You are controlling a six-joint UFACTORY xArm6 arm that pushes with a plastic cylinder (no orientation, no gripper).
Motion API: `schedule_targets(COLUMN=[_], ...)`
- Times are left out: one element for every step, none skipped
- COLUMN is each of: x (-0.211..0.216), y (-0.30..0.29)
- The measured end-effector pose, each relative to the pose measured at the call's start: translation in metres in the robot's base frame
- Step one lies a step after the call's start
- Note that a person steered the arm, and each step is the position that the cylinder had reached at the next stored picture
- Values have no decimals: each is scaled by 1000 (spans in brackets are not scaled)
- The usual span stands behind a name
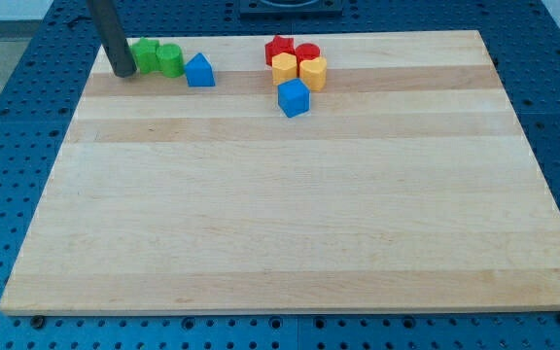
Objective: Slide green circle a bit up
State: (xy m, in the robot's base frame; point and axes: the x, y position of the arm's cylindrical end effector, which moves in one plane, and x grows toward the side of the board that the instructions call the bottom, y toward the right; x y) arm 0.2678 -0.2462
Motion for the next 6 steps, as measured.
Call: schedule_targets(x=[13, 14, 14, 13, -15, -24], y=[0, 10, 35, 53, 53, 53])
